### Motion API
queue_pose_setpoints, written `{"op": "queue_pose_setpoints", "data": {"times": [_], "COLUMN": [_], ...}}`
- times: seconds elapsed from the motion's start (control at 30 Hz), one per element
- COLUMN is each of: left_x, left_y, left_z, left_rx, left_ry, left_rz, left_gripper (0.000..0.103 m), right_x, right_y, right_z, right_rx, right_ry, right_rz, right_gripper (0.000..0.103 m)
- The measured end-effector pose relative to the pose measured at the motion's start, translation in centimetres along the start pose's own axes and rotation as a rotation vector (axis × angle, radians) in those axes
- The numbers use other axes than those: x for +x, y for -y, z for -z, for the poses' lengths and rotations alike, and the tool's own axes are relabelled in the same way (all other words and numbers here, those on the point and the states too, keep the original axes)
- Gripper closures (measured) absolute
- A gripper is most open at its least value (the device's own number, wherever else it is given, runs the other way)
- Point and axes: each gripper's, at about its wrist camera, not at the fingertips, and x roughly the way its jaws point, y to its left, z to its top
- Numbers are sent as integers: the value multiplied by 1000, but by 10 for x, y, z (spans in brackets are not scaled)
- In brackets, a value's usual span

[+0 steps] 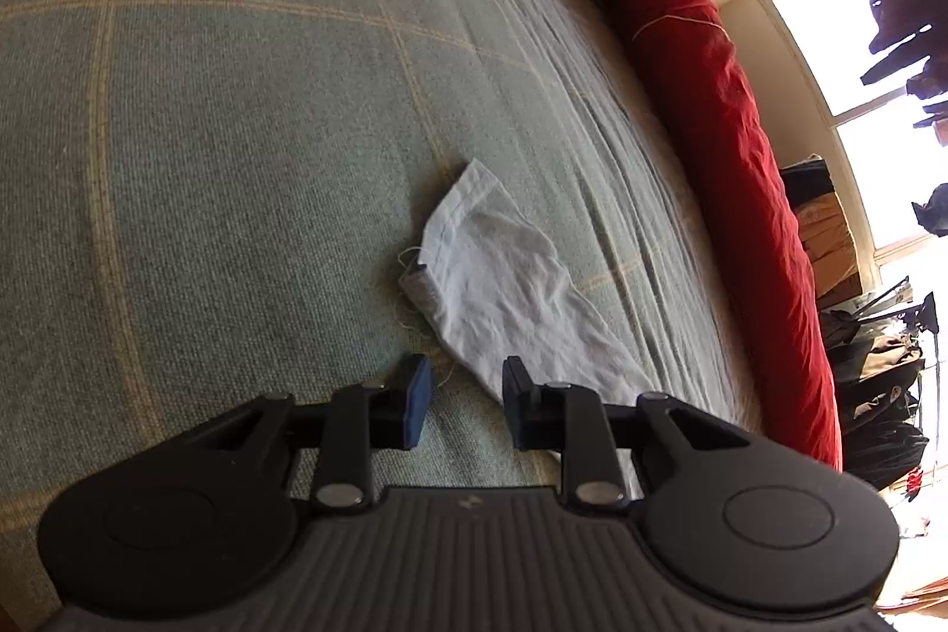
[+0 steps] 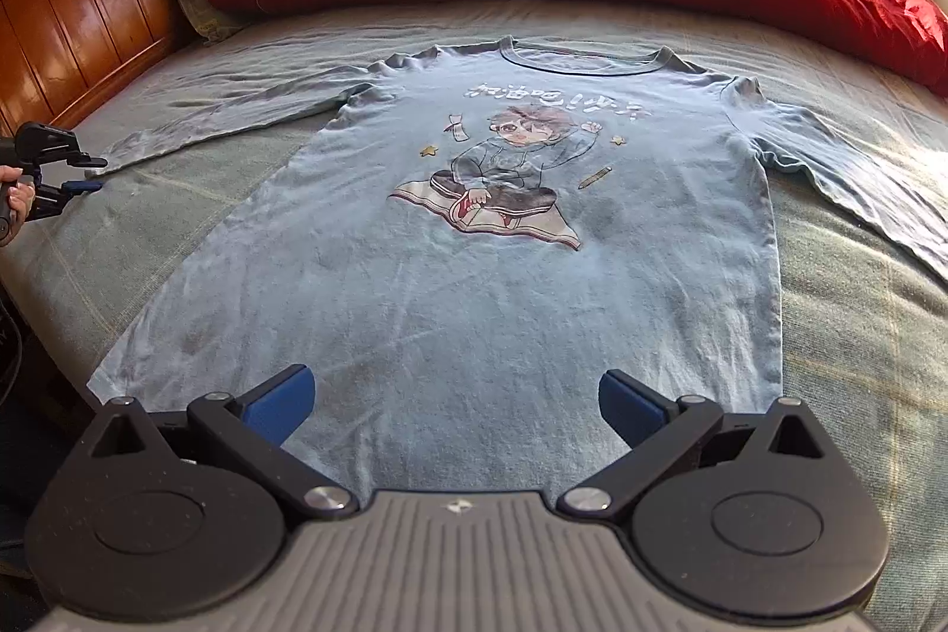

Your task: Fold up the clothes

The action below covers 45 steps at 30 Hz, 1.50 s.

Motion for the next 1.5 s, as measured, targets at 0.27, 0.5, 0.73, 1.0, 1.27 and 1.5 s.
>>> {"op": "queue_pose_setpoints", "data": {"times": [0.27, 0.5, 0.73, 1.0, 1.27, 1.5], "left_x": [17, 9, 26, 31, 29, 21], "left_y": [1, -5, -5, 8, 19, 8], "left_z": [-9, -13, -22, -30, -27, -18], "left_rx": [-33, -36, -88, -27, 76, 69], "left_ry": [51, 109, 110, 105, 124, 143], "left_rz": [18, 27, 78, 96, 27, -35], "left_gripper": [79, 77, 68, 36, 67, 96], "right_x": [10, 17, 20, 19, 16, 18], "right_y": [0, 4, 1, -4, -3, 0], "right_z": [-4, -3, -5, -5, -4, -3], "right_rx": [1, -5, -16, -23, -11, 0], "right_ry": [-15, -32, -38, -38, -35, -43], "right_rz": [9, 39, 44, 50, 54, 47], "right_gripper": [0, 0, 0, 0, 0, 0]}}
